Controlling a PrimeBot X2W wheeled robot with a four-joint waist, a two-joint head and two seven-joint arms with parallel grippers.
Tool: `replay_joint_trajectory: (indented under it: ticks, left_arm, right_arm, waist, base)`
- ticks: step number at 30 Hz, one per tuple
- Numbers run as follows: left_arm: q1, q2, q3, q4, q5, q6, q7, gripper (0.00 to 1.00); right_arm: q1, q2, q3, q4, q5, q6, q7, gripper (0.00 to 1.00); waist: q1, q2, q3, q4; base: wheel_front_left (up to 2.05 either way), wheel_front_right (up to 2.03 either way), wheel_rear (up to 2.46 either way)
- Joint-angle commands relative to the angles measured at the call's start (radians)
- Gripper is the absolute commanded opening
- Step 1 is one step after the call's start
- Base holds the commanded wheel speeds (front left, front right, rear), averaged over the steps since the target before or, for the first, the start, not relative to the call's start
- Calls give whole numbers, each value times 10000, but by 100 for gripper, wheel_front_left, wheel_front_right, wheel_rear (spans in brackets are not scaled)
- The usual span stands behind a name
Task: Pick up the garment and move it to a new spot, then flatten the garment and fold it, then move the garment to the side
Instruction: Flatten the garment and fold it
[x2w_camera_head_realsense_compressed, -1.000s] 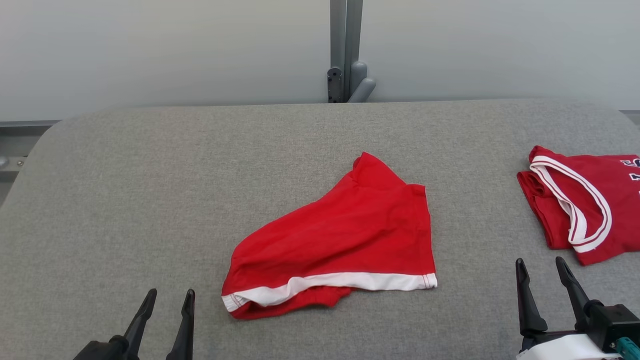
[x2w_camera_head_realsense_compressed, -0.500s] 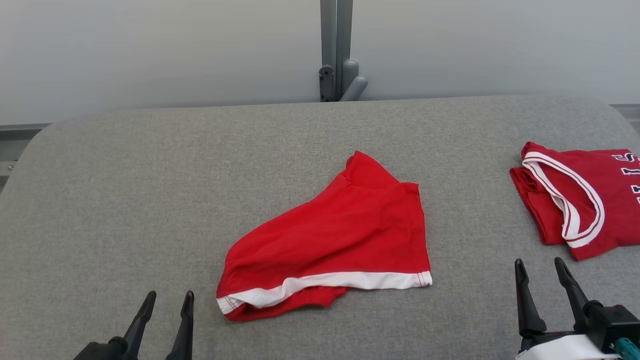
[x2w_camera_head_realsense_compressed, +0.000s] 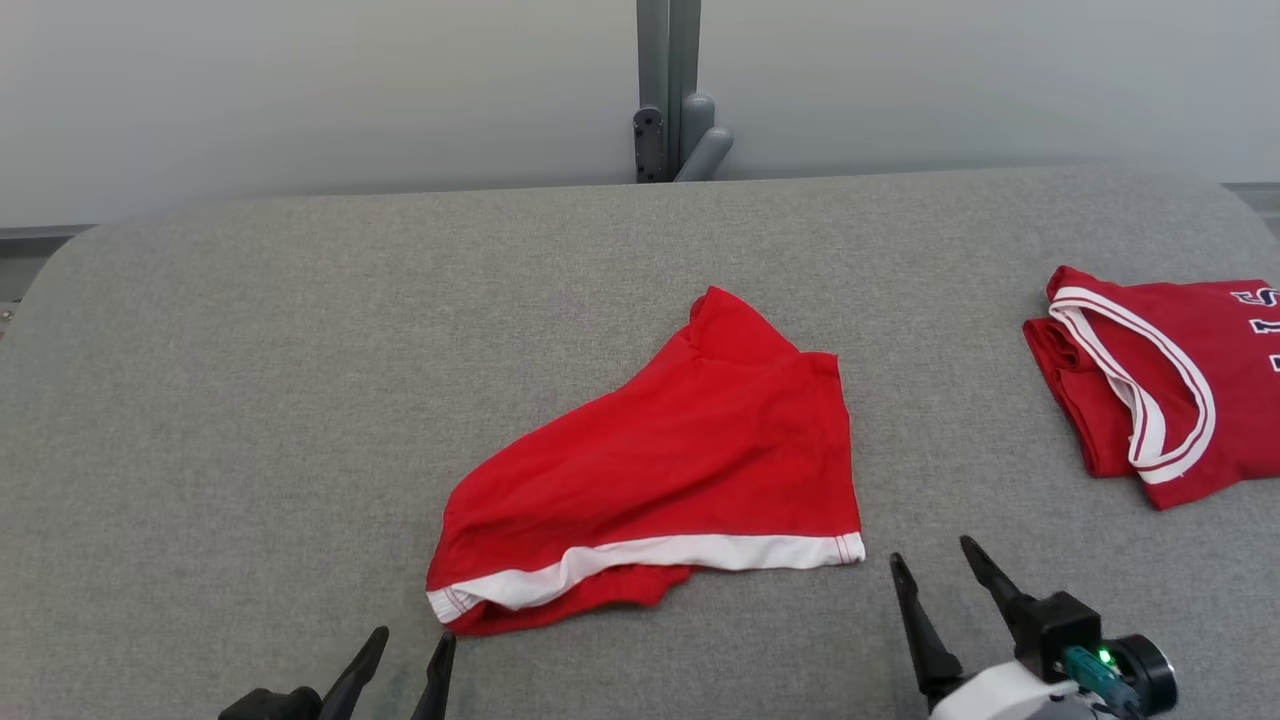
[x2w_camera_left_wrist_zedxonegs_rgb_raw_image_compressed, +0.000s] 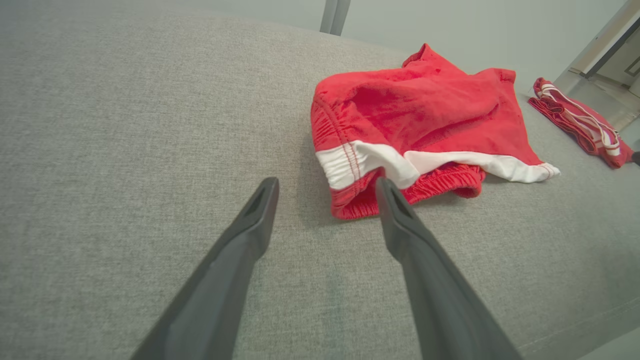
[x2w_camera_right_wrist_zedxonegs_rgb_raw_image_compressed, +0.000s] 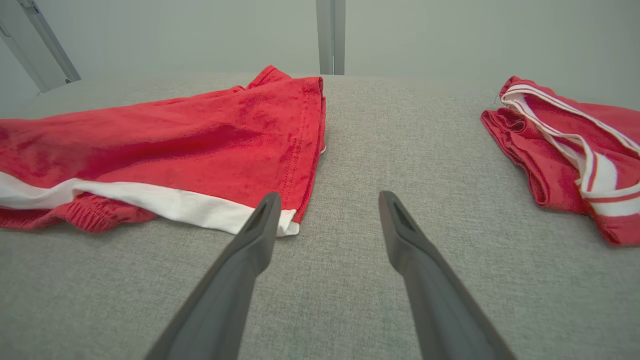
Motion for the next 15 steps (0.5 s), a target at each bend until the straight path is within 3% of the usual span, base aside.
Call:
replay_joint_trajectory:
  ticks: [1, 7, 15]
  left_arm:
    - [-378, 187, -275, 196, -262, -6, 17, 100]
    - [-968, 337, -937, 500, -857, -6, 22, 100]
    - [-1458, 469, -1282, 766, -1202, -6, 6, 100]
  right_arm:
    - [-590, -2, 335, 488, -207, -15, 57, 100]
    - [-1556, 37, 761, 1795, -500, -15, 568, 100]
    - [-2075, 79, 1110, 2621, -465, -15, 658, 100]
  waist:
    - [0, 109, 145, -38]
    - [0, 109, 372, 53]
    - [0, 109, 533, 187]
  base:
    - [0, 0, 0]
    - [0, 0, 0]
    - [0, 0, 0]
